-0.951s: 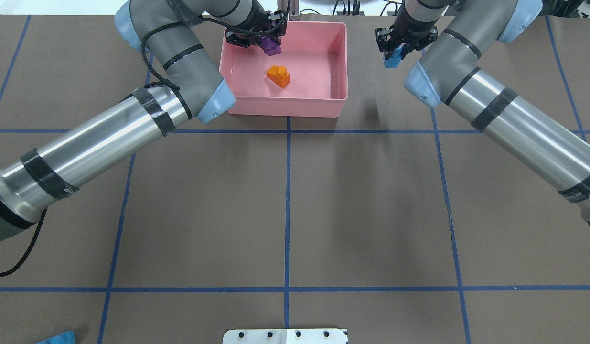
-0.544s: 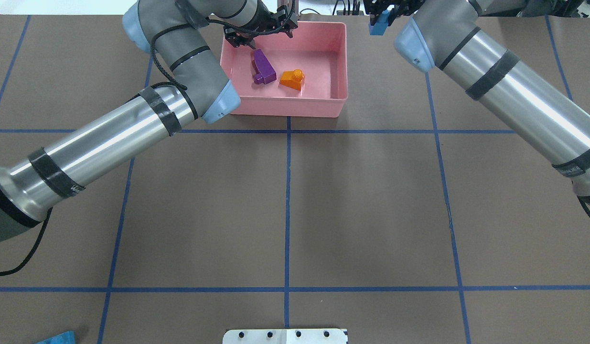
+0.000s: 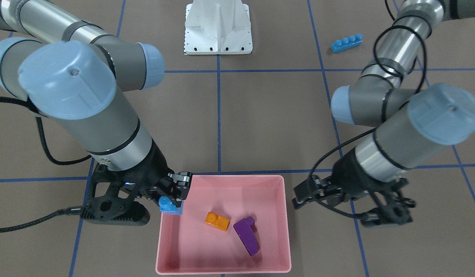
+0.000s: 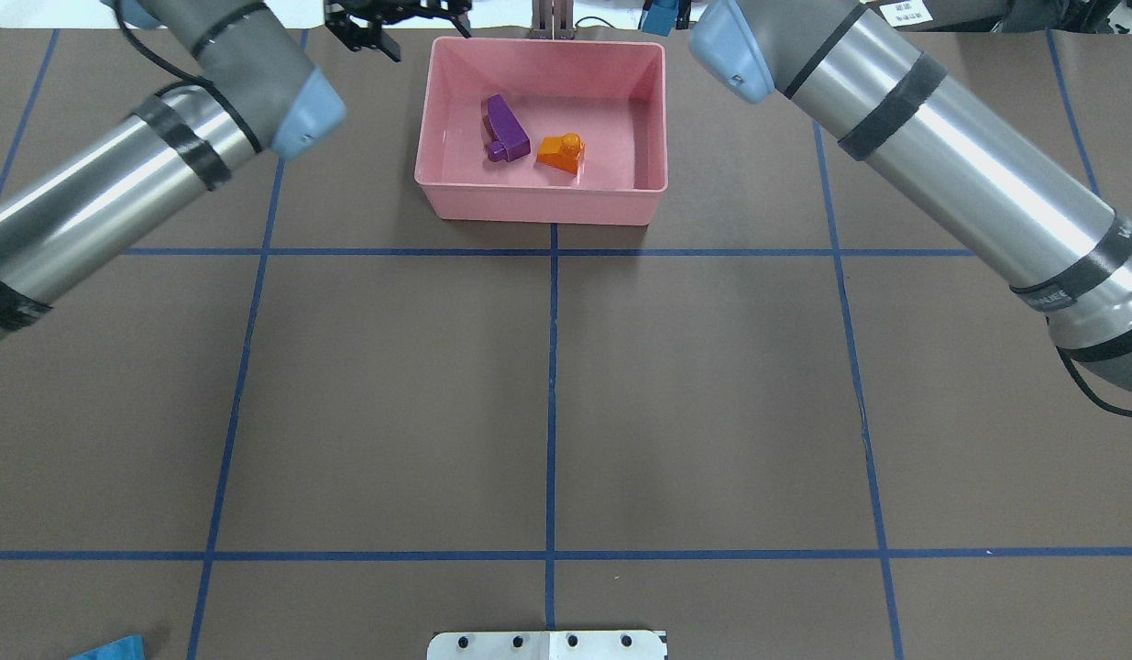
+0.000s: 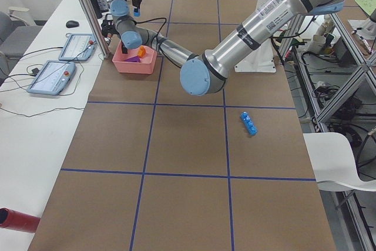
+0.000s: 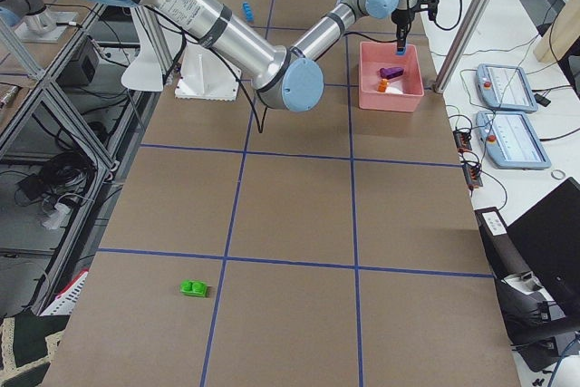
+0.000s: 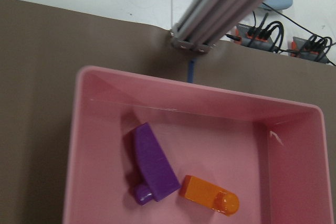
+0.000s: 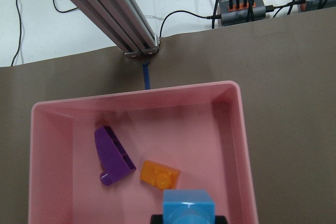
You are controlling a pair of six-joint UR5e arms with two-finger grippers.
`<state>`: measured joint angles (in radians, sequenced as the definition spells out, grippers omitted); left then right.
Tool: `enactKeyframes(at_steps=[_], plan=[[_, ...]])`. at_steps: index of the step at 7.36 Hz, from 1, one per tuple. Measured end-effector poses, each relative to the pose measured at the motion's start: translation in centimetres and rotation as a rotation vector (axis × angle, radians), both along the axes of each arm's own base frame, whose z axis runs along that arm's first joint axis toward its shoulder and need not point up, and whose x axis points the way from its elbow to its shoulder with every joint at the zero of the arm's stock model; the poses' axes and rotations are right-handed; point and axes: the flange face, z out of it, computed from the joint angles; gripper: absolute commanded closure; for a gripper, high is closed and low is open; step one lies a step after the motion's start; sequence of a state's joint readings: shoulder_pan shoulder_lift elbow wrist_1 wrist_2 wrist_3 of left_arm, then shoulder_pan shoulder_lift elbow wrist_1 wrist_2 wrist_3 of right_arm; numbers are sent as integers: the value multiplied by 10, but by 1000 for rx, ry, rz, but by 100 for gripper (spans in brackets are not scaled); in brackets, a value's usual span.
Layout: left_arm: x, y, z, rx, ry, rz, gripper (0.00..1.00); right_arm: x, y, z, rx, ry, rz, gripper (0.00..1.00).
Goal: Put all blocks into box
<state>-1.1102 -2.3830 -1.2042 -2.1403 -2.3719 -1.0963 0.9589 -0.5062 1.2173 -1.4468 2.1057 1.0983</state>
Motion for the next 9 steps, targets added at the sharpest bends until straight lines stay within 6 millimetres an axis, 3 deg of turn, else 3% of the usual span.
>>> enactKeyframes(at_steps=[1, 3, 4, 5, 7, 9], plan=[[-37, 14, 39, 21, -9, 11, 0, -31, 4, -4, 22, 1, 20, 100], [-81, 41, 96, 39, -42, 8, 0, -100, 18, 5, 120, 40, 91, 100], [-94, 55, 118, 34, -55, 3, 1, -125, 26, 11, 161, 63, 120, 64], [-103, 66, 132, 28, -71, -9, 1, -138, 30, 15, 189, 75, 141, 1], [-110, 92, 149, 60, -156, -11, 1, -147, 35, 13, 217, 71, 158, 0], [-104, 145, 142, 127, -396, 34, 1, -145, 37, 8, 229, 58, 161, 0]])
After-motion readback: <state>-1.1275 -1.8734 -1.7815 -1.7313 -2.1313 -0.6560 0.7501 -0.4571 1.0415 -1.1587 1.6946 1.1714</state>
